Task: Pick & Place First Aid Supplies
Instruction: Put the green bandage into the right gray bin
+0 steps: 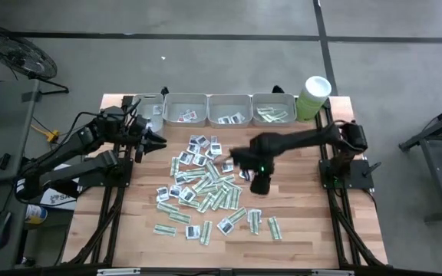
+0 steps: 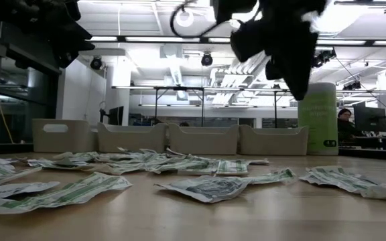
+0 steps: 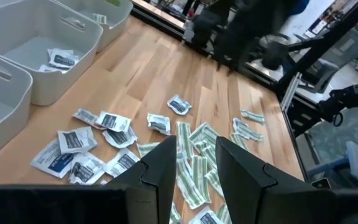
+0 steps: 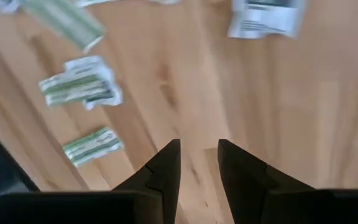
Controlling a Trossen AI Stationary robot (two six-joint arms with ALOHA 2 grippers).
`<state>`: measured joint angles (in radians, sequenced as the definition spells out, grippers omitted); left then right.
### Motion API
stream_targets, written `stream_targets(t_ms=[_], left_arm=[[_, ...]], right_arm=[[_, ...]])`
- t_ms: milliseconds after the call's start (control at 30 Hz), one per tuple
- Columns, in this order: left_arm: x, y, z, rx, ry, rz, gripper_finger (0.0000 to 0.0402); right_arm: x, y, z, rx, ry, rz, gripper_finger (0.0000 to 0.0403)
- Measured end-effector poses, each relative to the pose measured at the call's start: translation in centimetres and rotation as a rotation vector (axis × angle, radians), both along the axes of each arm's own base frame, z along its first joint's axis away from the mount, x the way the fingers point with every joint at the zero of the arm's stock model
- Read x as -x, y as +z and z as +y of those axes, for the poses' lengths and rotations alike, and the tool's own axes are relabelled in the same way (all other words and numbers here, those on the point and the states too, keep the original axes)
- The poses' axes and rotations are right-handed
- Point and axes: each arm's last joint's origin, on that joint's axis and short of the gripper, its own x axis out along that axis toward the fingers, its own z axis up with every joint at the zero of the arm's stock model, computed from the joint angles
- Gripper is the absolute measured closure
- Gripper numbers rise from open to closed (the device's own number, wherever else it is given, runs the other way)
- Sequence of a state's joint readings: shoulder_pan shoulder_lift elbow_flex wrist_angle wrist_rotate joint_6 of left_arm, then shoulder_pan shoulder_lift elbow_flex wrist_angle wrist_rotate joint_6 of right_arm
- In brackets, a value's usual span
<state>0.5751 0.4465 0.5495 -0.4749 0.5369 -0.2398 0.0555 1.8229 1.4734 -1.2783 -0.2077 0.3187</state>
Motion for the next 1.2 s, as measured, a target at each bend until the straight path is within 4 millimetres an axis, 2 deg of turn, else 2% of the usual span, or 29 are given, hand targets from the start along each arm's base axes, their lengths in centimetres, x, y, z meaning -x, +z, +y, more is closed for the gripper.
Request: stream_targets(t_ms=[367,567,733,867,1200], left_arm=[[0.0,0.0,-0.1,0.010,-0.029,-0.006,0.0289],[0.0,0.0,-0.1,0.004,-0.031,-0.006,0.0289],[0.0,0.0,-0.1,0.002,-0.030,-0.006,0.0289],[0.0,0.0,-0.1,0.002,-0.031,-0.006,0.0289],[0.0,0.0,-0.1,0.006,-0.030,0.000,0.0289]], right_arm=[[1.4,-0.1,9.2,0.138,0.305,-0.095,0.0302],[2.2,-0.4,12.7,0.202,0.410,-0.168,0.0302],[3.0,-2.7,14.1,0.152,0.379,-0.172,0.0302],[3.8,-4.7,14.5,0.082,0.318,-0.143,0.0298],[4.6,-7.3,14.5,0.055,0.321,-0.187,0.0245]])
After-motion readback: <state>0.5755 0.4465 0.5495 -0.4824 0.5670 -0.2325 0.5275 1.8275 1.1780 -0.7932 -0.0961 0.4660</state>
